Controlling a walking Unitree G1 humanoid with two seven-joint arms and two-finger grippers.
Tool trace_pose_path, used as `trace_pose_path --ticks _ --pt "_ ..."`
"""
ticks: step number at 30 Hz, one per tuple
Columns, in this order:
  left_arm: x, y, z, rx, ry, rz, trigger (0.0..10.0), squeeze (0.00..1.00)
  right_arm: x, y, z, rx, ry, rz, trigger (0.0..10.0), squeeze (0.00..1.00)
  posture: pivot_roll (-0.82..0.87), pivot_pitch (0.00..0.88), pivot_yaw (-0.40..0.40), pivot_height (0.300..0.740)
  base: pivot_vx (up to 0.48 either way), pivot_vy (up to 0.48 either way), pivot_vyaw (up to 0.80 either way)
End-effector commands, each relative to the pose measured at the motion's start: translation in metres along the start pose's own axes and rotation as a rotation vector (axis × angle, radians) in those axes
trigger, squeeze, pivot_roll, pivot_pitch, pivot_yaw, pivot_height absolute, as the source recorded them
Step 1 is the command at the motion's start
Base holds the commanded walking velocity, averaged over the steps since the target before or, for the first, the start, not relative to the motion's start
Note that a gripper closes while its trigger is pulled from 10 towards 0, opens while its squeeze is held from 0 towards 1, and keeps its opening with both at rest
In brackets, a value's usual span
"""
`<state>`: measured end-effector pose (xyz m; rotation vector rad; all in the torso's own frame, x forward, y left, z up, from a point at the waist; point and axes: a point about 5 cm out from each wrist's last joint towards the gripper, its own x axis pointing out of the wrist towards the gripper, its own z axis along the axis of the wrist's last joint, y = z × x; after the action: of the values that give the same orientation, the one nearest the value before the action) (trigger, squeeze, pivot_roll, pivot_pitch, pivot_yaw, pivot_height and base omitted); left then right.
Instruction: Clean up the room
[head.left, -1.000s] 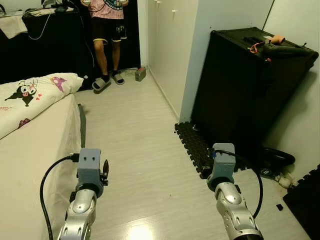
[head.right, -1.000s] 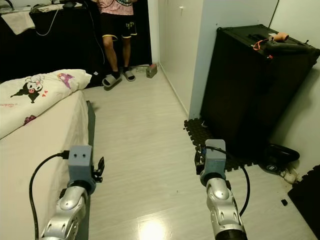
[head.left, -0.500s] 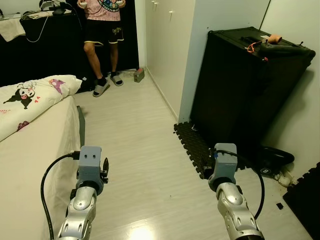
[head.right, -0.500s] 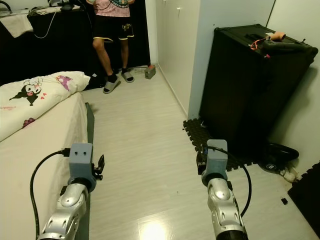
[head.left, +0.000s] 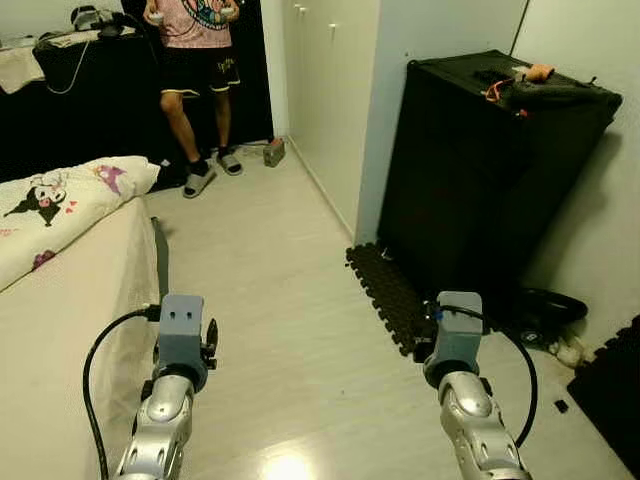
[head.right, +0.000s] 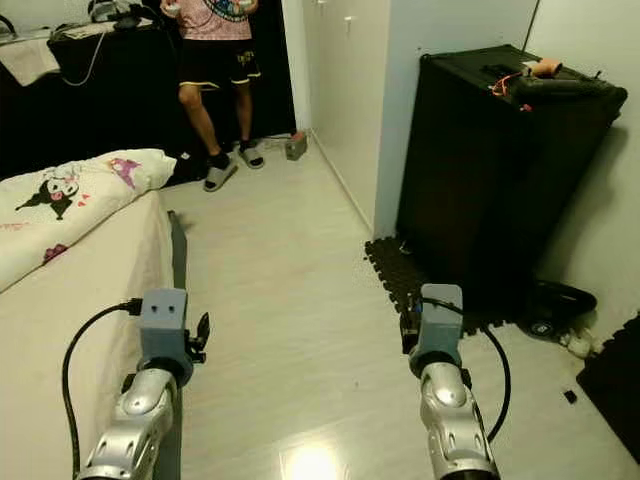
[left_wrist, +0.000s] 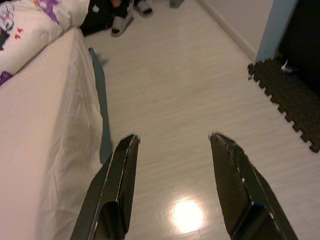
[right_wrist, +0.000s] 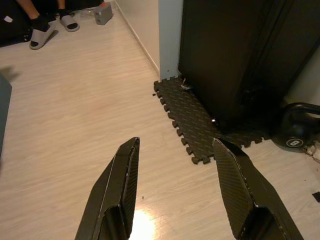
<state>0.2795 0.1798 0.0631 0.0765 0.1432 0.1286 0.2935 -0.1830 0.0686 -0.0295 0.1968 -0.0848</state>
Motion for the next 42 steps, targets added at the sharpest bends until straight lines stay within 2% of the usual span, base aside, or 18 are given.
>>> trace_pose_path --ticks 1,9,21,24,28,32,35,38,42 --pt "-0.005 0.001 -0.005 0.002 0.012 0.016 10.0 0.0 -0.002 0.001 -0.006 -0.002 0.027 0.012 10.0 0.0 -0.08 0.079 0.009 0.733 0.0 0.0 0.0" --pt "-0.01 0.005 -0.007 0.005 0.013 0.038 10.0 0.0 0.001 0.012 -0.005 0.008 0.032 0.04 10.0 0.0 -0.06 0.075 -0.004 0.733 0.0 0.0 0.0" --pt "-0.012 0.004 -0.007 0.0 0.015 0.038 10.0 0.0 0.0 0.01 -0.008 0.001 0.037 0.051 10.0 0.0 -0.06 0.068 -0.006 0.733 0.0 0.0 0.0" --pt "-0.017 0.013 -0.012 -0.033 0.045 0.078 10.0 0.0 -0.004 0.013 -0.012 0.016 0.049 0.091 10.0 0.0 -0.05 0.07 0.008 0.733 0.0 0.0 0.0" --pt "-0.021 0.014 -0.014 -0.072 0.072 0.088 10.0 0.0 -0.006 0.016 -0.014 0.011 0.05 0.114 10.0 0.0 -0.04 0.074 0.011 0.733 0.0 0.0 0.0" --pt "-0.023 0.015 -0.013 -0.033 0.057 0.103 10.0 0.0 -0.006 0.017 -0.013 0.01 0.05 0.125 10.0 0.0 -0.03 0.074 0.004 0.733 0.0 0.0 0.0" --pt "-0.024 0.016 -0.013 -0.038 0.051 0.109 10.0 0.0 -0.005 0.018 -0.013 0.009 0.053 0.134 10.0 0.0 -0.02 0.065 -0.009 0.733 0.0 0.0 0.0" --pt "-0.026 0.016 -0.01 -0.02 0.04 0.104 10.0 0.0 -0.002 0.018 -0.009 0.067 0.052 0.13 10.0 0.0 -0.02 0.059 -0.016 0.733 0.0 0.0 0.0" --pt "-0.025 0.017 -0.006 0.005 0.021 0.109 10.0 0.0 0.0 0.019 -0.008 0.066 0.046 0.137 10.0 0.0 -0.01 0.057 -0.02 0.733 0.0 0.0 0.0"
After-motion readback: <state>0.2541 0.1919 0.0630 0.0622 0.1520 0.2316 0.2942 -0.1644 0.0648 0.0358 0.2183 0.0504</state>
